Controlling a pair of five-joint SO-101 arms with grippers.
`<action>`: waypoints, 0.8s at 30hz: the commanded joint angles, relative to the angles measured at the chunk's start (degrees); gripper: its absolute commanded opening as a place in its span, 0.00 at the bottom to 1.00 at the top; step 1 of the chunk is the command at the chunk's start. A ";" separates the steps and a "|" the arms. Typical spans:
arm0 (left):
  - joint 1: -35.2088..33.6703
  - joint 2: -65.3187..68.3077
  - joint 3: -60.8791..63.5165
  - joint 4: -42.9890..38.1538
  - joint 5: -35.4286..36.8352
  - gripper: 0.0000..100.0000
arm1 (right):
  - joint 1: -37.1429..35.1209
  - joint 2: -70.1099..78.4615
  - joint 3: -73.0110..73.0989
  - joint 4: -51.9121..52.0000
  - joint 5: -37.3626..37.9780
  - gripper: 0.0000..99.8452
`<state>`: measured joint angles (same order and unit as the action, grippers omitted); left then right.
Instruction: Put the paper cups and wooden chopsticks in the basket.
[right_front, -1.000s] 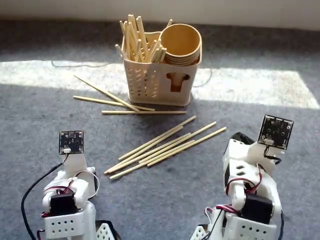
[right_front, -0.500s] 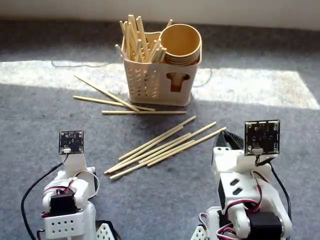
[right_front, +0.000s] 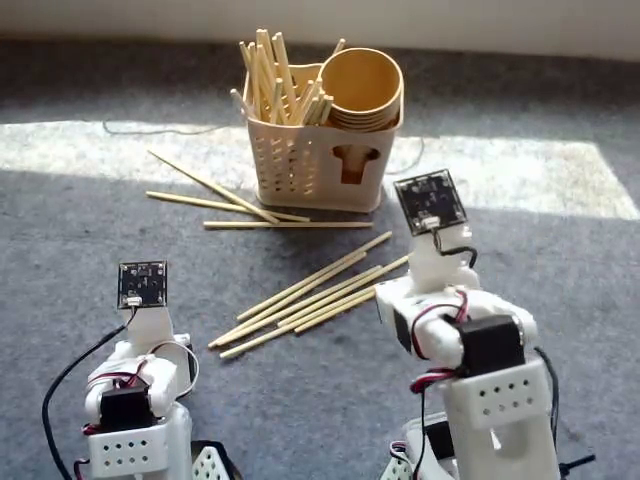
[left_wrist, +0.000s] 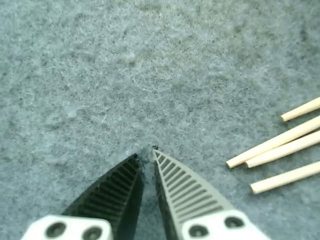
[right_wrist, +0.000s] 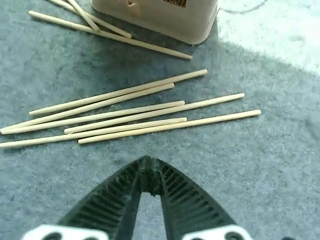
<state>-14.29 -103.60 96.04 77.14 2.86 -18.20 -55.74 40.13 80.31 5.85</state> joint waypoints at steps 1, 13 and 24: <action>-0.31 -0.48 1.10 0.18 -0.26 0.01 | -0.57 4.70 -2.68 -0.04 -3.87 0.01; -0.31 -0.48 1.10 0.18 -0.26 0.01 | -0.57 8.04 -2.42 -5.23 -6.68 0.01; -0.31 -0.48 1.10 0.18 -0.26 0.01 | -0.48 8.22 -2.42 -7.08 -10.20 0.03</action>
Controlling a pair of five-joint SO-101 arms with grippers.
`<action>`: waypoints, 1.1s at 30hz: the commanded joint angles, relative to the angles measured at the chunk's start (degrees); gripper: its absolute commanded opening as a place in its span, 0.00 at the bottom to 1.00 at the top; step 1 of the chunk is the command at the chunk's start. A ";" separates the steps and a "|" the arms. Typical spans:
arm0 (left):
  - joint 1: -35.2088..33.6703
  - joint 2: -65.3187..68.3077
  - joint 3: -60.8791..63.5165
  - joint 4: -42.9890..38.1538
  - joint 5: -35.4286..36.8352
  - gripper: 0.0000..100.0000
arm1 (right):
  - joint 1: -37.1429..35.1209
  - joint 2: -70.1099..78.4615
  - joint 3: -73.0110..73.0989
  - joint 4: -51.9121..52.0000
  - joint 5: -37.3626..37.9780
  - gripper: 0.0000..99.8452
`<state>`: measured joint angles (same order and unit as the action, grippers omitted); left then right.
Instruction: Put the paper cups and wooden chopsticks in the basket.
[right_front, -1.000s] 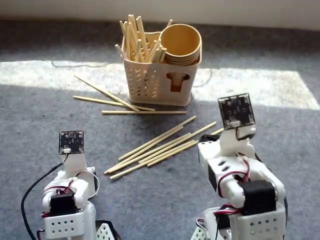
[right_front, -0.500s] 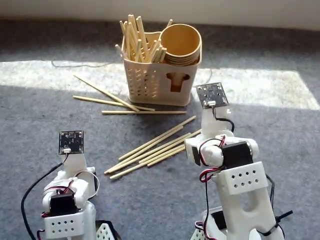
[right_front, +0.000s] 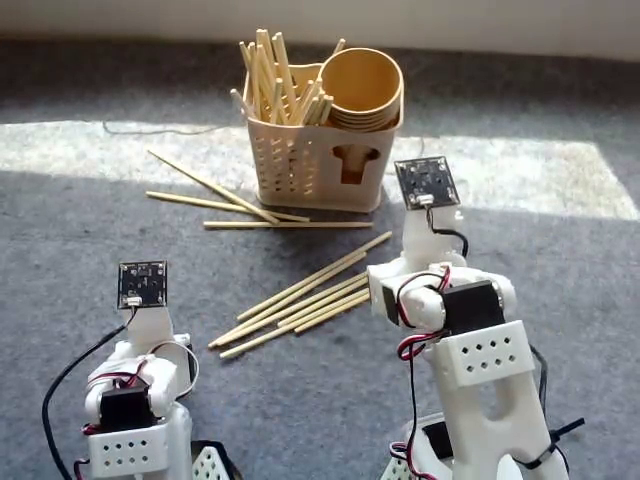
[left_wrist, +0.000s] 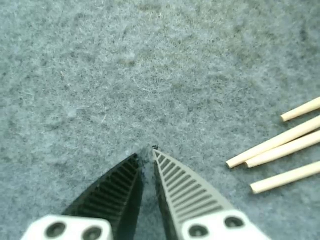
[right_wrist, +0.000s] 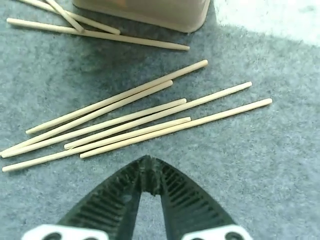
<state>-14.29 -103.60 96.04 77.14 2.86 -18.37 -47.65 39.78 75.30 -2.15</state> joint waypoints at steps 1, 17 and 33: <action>-0.31 -0.48 1.10 0.18 -0.26 0.01 | -0.31 0.13 -1.98 -2.15 -2.99 0.05; -0.31 -0.48 1.10 0.18 -0.26 0.01 | 7.08 10.15 -2.42 -5.76 -5.71 0.08; -0.31 -0.48 1.10 0.18 -0.26 0.01 | 13.14 26.77 -1.98 -19.65 -20.48 0.08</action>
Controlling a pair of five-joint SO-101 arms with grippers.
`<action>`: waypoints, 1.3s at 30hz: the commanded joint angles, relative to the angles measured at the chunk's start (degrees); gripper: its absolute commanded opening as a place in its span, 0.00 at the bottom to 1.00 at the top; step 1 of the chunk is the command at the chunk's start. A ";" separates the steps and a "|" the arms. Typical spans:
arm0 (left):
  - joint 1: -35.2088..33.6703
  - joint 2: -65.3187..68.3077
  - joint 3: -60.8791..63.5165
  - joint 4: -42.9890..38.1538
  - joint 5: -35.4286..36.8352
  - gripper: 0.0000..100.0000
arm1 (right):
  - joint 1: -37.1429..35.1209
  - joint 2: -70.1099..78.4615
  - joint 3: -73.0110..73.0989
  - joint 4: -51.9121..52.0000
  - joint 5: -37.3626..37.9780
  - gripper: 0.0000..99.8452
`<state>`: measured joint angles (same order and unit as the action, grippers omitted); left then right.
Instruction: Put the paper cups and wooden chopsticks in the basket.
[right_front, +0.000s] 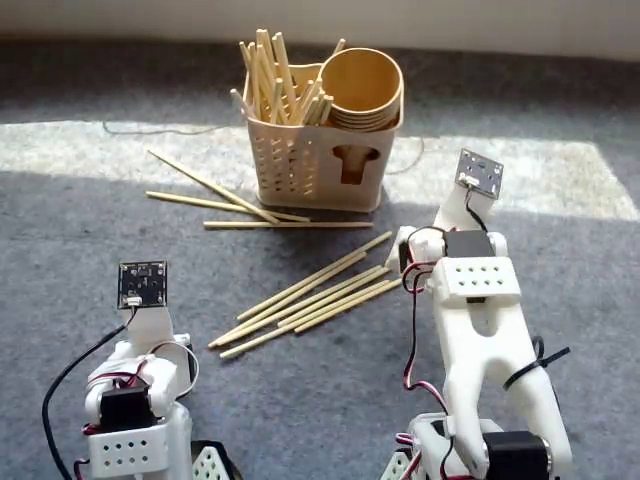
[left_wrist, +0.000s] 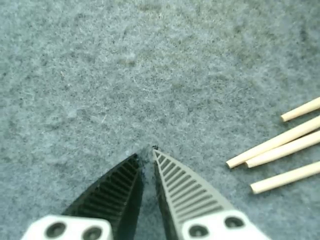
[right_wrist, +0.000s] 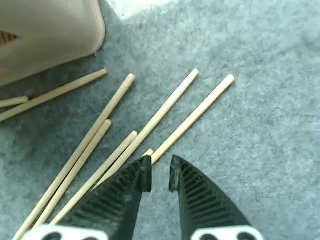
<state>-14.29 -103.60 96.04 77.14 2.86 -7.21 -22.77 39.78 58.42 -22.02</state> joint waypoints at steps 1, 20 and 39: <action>-0.31 -0.48 1.10 0.18 -0.26 0.01 | 2.15 3.38 -2.15 -3.12 -0.62 0.08; -0.31 -0.48 1.10 0.18 -0.26 0.01 | 3.91 15.87 -2.59 -8.31 -0.70 0.08; -0.31 -0.48 1.10 0.18 -0.26 0.01 | 6.29 25.01 -10.51 -6.73 -4.22 0.08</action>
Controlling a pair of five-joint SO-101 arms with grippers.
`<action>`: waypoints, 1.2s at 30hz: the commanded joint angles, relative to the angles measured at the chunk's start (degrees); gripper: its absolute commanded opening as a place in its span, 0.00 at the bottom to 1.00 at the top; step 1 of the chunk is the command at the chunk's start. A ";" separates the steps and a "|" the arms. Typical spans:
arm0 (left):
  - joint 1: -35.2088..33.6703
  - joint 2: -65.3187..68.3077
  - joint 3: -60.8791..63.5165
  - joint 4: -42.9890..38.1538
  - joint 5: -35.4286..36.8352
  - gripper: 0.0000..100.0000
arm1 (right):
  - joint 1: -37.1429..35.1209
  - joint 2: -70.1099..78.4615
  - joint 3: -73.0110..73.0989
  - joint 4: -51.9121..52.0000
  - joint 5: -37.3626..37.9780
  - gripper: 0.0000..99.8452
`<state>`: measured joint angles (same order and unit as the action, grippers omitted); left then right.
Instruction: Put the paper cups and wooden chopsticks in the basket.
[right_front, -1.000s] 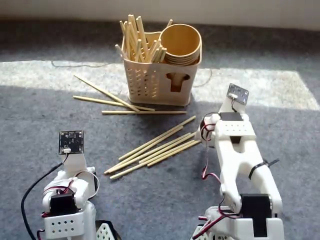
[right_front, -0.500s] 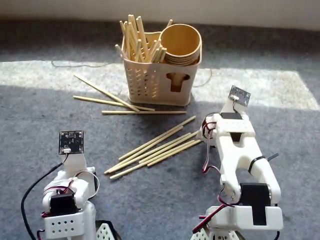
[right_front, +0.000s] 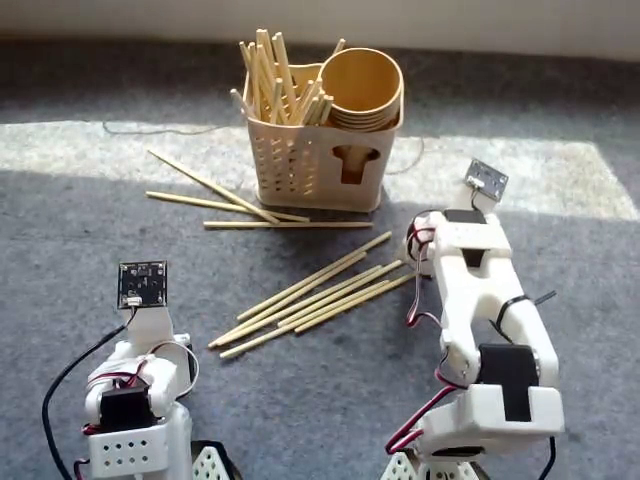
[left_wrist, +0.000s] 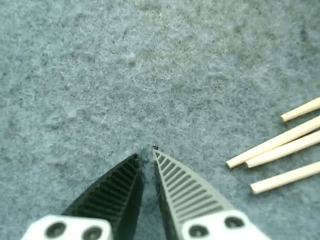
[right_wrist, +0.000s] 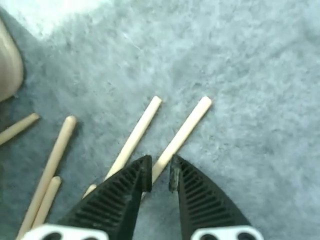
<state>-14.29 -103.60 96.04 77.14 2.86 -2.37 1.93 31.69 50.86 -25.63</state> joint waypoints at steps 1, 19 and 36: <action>-0.31 -0.48 1.10 0.18 -0.26 0.01 | 1.80 0.57 -2.51 1.80 -0.53 0.08; -0.31 -0.48 1.10 0.18 -0.26 0.01 | 1.89 0.84 -2.07 2.77 -0.26 0.01; -0.31 -0.48 1.10 0.18 -0.26 0.01 | 1.89 -6.81 -7.08 16.40 -0.26 0.01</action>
<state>-14.29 -103.60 96.04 77.14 2.86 -1.14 0.26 26.68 65.36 -25.63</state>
